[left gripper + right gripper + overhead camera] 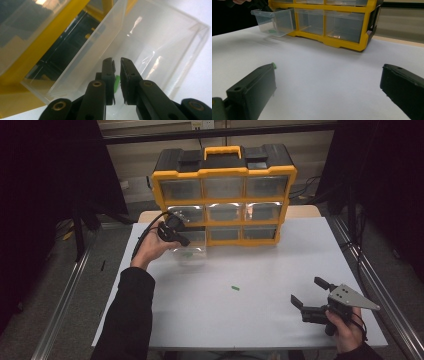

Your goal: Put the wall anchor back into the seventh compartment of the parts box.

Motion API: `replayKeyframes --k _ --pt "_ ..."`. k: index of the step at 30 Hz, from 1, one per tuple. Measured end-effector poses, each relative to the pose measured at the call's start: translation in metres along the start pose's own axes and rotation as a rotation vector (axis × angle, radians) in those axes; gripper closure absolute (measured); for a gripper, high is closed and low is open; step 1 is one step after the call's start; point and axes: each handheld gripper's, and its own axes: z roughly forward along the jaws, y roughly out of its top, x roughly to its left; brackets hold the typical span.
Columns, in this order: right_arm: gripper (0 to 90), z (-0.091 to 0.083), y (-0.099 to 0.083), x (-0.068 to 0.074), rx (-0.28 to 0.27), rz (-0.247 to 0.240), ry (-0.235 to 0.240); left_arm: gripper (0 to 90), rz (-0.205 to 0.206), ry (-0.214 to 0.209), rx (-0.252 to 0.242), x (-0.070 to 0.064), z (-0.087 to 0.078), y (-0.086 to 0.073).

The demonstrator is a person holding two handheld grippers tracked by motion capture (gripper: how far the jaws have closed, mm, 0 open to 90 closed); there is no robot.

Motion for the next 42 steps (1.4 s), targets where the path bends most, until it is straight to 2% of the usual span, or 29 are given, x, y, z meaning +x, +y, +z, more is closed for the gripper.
replayKeyframes --k 1,2,4,9,10,12,14,16,18,19,20,21,23,28,29,30,32,34,37,42 --pt "0.0 0.0 0.0 0.0 0.0 0.0 0.0 81.7 -0.01 0.001 -0.018 -0.001 -0.001 0.0" --pt "0.0 0.0 0.0 0.0 0.0 -0.001 0.0 81.7 0.01 -0.002 -0.02 0.0 -0.004 0.0" --pt "0.0 0.0 0.0 0.0 -0.002 -0.001 0.002 81.5 -0.015 -0.006 -0.066 -0.002 -0.007 -0.002" --pt "0.0 0.0 0.0 0.0 0.0 -0.001 -0.001 77.9 -0.014 -0.009 -0.102 -0.004 -0.012 -0.007" --pt "0.0 0.0 0.0 0.0 0.0 0.0 -0.002 77.6 -0.036 -0.002 -0.126 -0.006 -0.013 -0.008" --pt "0.0 0.0 0.0 0.0 0.0 -0.001 -0.003 75.0 -0.025 -0.013 -0.152 -0.006 -0.016 -0.009" --pt "0.0 0.0 0.0 0.0 0.001 0.002 -0.004 70.6 -0.018 -0.013 -0.163 -0.008 -0.021 -0.009" --pt "0.0 0.0 0.0 0.0 0.0 0.003 -0.005 64.3 -0.03 -0.009 -0.184 -0.01 -0.024 -0.009" --pt "0.0 0.0 0.0 0.0 0.0 0.003 -0.005 58.2 -0.046 0.015 -0.227 -0.015 -0.027 -0.01" --pt "0.0 0.0 0.0 0.0 0.0 0.001 -0.005 55.5 -0.075 0.015 -0.262 -0.018 -0.027 -0.01" --pt "0.0 0.0 0.0 0.0 -0.002 0.001 -0.002 53.8 -0.048 0.007 -0.245 -0.018 -0.031 -0.011" --pt "0.0 0.0 0.0 0.0 -0.001 0.001 -0.005 50.7 -0.059 0.029 -0.264 -0.021 -0.031 -0.012" --pt "0.0 0.0 0.0 0.0 -0.003 0.002 -0.004 44.3 -0.056 0.036 -0.264 -0.024 -0.033 -0.013" --pt "0.0 0.0 0.0 0.0 -0.002 0.001 -0.004 25.7 -0.06 0.073 -0.301 -0.031 -0.035 -0.018" --pt "0.0 0.0 0.0 0.0 -0.003 0.001 -0.005 21.9 -0.071 0.075 -0.323 -0.033 -0.034 -0.019" --pt "0.0 0.0 0.0 0.0 -0.003 0.001 -0.004 19.5 -0.078 0.077 -0.318 -0.035 -0.035 -0.02" --pt "0.0 0.0 0.0 0.0 -0.002 0.001 -0.005 14.5 -0.079 0.075 -0.339 -0.038 -0.034 -0.022" --pt "0.0 0.0 0.0 0.0 -0.002 0.001 -0.004 13.0 -0.059 0.074 -0.337 -0.041 -0.035 -0.025" --pt "0.0 0.0 0.0 0.0 -0.002 0.001 -0.005 7.7 -0.075 0.075 -0.378 -0.046 -0.035 -0.028" --pt "0.0 0.0 0.0 0.0 -0.001 0.001 -0.005 5.2 -0.093 0.087 -0.388 -0.054 -0.039 -0.031"
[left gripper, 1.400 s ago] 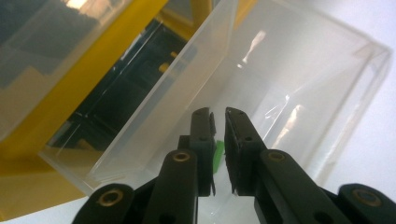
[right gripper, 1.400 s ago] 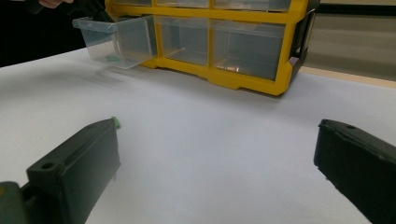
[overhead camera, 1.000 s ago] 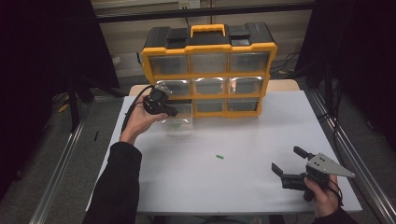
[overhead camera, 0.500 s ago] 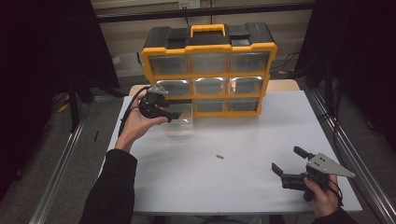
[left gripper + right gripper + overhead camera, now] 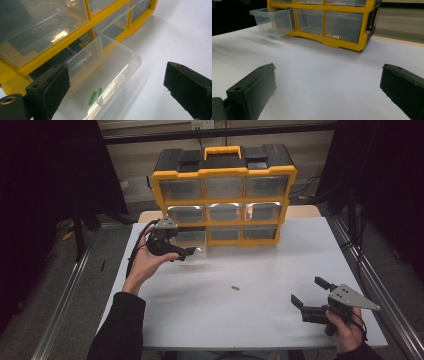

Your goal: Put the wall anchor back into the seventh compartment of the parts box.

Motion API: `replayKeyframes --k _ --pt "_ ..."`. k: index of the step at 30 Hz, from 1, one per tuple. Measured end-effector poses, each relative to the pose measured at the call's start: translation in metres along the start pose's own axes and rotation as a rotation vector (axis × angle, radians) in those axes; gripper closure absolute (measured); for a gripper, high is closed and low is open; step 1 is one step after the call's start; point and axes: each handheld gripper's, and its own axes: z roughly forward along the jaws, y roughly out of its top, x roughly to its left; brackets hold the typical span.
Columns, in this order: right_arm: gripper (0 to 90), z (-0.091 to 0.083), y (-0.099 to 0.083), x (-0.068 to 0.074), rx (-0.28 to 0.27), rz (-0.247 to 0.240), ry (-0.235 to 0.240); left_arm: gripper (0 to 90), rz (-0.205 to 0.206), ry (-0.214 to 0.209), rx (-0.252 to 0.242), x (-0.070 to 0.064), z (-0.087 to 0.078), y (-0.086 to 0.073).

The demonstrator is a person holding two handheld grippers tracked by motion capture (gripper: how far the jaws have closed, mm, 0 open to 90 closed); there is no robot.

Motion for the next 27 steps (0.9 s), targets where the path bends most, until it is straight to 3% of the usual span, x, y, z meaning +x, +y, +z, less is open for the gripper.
replayKeyframes --k 5,11,15,18,22,27 --pt "0.0 0.0 0.0 0.0 0.001 0.0 -0.002 4.3 0.002 -0.043 -0.023 -0.011 -0.001 -0.004" --pt "0.0 0.0 0.0 0.0 -0.001 -0.003 -0.002 4.3 0.021 -0.057 -0.05 -0.021 -0.004 -0.008" --pt "0.0 0.0 0.0 0.0 0.0 -0.003 -0.001 4.5 0.03 -0.089 -0.053 -0.025 -0.002 -0.013" --pt "0.0 0.0 0.0 0.001 0.001 0.0 -0.002 4.8 0.059 -0.07 -0.044 -0.031 0.0 -0.015" --pt "0.0 0.0 0.0 0.001 0.0 -0.002 0.003 5.7 0.1 -0.112 -0.01 -0.039 0.004 -0.014" --pt "0.0 0.0 0.0 0.001 0.001 -0.003 0.003 5.9 0.099 -0.129 -0.041 -0.046 0.006 -0.013"
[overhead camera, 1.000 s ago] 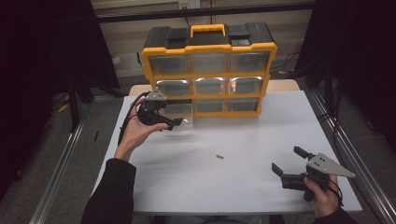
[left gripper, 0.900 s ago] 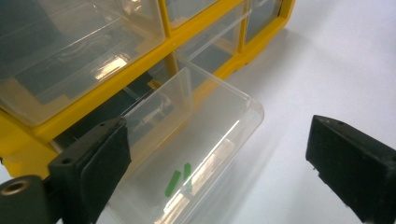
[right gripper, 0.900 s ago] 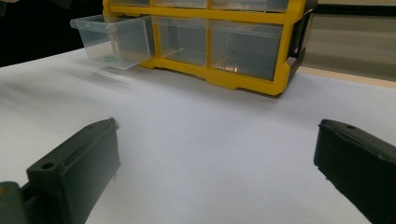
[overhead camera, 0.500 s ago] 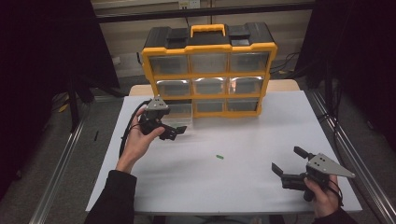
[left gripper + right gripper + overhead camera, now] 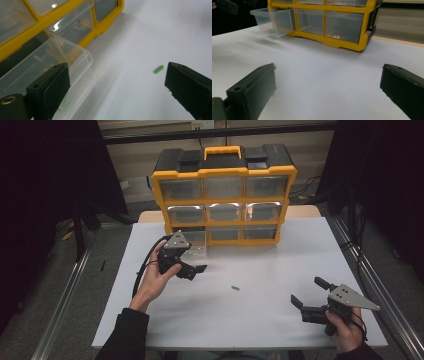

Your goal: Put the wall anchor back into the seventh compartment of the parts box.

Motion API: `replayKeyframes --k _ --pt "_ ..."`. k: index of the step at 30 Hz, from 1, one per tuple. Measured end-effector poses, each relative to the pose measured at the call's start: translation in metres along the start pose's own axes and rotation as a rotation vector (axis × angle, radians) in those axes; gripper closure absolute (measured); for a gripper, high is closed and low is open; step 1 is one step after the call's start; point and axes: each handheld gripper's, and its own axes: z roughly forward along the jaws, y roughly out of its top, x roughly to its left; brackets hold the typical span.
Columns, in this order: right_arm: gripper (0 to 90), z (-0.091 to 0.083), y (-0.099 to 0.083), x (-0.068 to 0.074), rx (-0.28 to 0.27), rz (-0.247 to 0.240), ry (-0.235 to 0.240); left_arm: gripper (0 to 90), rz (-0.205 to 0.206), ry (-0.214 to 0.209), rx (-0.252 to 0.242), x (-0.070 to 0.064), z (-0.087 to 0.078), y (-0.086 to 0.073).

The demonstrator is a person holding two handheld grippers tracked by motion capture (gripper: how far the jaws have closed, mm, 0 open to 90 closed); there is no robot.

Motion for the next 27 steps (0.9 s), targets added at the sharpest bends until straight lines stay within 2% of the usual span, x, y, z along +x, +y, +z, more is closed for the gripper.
replayKeyframes --k 5,9,12,14,16,17,19,22,25,27 --pt "0.0 0.0 0.0 0.0 0.0 -0.001 0.001 5.5 0.024 -0.01 0.032 -0.007 0.007 0.0" --pt "0.0 0.0 0.0 0.0 0.002 0.001 0.004 4.2 0.022 -0.013 0.047 -0.011 0.012 0.0" --pt "0.0 0.0 0.0 0.0 0.002 0.003 0.004 4.1 0.03 -0.037 0.042 -0.014 0.017 0.0" --pt "0.0 0.0 0.0 0.0 0.001 0.001 0.003 3.9 0.033 -0.031 0.04 -0.017 0.02 0.0" --pt "0.0 0.0 0.0 0.0 0.0 0.0 0.004 5.2 0.049 0.001 0.052 -0.022 0.023 0.001" --pt "0.0 0.0 0.0 0.0 0.0 0.0 0.004 5.4 0.059 -0.016 0.068 -0.023 0.025 0.001" --pt "0.0 0.0 0.0 0.0 0.0 -0.001 0.005 5.7 0.046 -0.049 0.072 -0.025 0.029 0.001" --pt "0.0 0.0 0.0 0.0 -0.002 0.0 0.004 5.8 0.058 -0.074 0.078 -0.028 0.035 0.002" --pt "0.0 0.001 0.0 0.0 -0.002 0.0 0.003 6.2 0.08 -0.081 0.078 -0.031 0.039 0.002" --pt "0.0 0.001 0.0 0.0 -0.002 0.0 0.003 6.6 0.073 -0.089 0.066 -0.033 0.042 0.002"
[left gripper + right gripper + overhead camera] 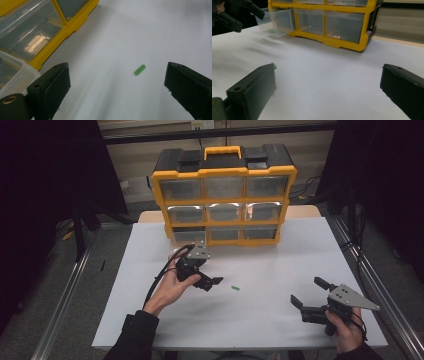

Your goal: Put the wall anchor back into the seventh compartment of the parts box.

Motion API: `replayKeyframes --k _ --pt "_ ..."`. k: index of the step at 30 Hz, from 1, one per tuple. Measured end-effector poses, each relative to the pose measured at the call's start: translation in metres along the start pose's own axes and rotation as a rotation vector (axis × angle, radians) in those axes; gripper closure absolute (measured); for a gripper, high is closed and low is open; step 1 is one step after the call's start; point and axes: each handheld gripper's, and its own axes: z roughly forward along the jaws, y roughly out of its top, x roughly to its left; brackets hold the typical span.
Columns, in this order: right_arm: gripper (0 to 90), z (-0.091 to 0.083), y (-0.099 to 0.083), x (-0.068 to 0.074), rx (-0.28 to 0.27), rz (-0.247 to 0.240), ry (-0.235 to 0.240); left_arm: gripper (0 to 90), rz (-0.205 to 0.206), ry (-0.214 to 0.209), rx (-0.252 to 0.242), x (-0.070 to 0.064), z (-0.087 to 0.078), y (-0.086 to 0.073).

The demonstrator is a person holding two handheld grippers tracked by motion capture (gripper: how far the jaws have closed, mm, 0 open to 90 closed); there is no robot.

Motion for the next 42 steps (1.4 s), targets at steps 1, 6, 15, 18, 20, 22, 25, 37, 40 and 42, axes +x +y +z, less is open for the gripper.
replayKeyframes --k 1,6,15,18,20,22,25,37,40,42 --pt "0.0 0.0 0.0 0.0 0.0 -0.001 0.001 6.9 0.005 0.006 0.006 -0.001 0.001 0.0" --pt "0.0 0.0 0.0 0.0 0.002 0.0 0.001 10.5 0.014 0.018 0.017 -0.003 0.008 0.0" --pt "0.0 0.0 0.0 0.0 0.003 -0.001 0.002 11.0 0.033 -0.064 0.065 -0.01 0.024 0.001" --pt "0.0 0.0 0.0 0.0 0.001 0.0 0.001 11.1 0.038 -0.085 0.083 -0.012 0.033 0.002" --pt "0.0 0.0 0.0 0.0 0.001 -0.002 0.001 11.2 0.038 -0.115 0.104 -0.011 0.036 0.002" --pt "0.0 0.0 0.0 0.0 0.001 0.0 0.001 11.0 0.029 -0.132 0.109 -0.009 0.041 0.003" --pt "0.0 0.0 0.0 0.0 0.001 -0.001 -0.001 9.3 0.022 -0.144 0.115 -0.009 0.045 0.004" --pt "0.0 0.0 0.0 0.0 0.001 -0.001 -0.003 9.6 0.061 -0.195 0.206 -0.009 0.064 0.008" --pt "0.0 -0.001 0.0 0.0 0.003 -0.001 -0.003 12.7 0.081 -0.213 0.235 -0.008 0.068 0.011" --pt "0.0 0.0 0.0 0.0 0.003 -0.002 -0.001 15.1 0.093 -0.218 0.257 -0.01 0.072 0.012"
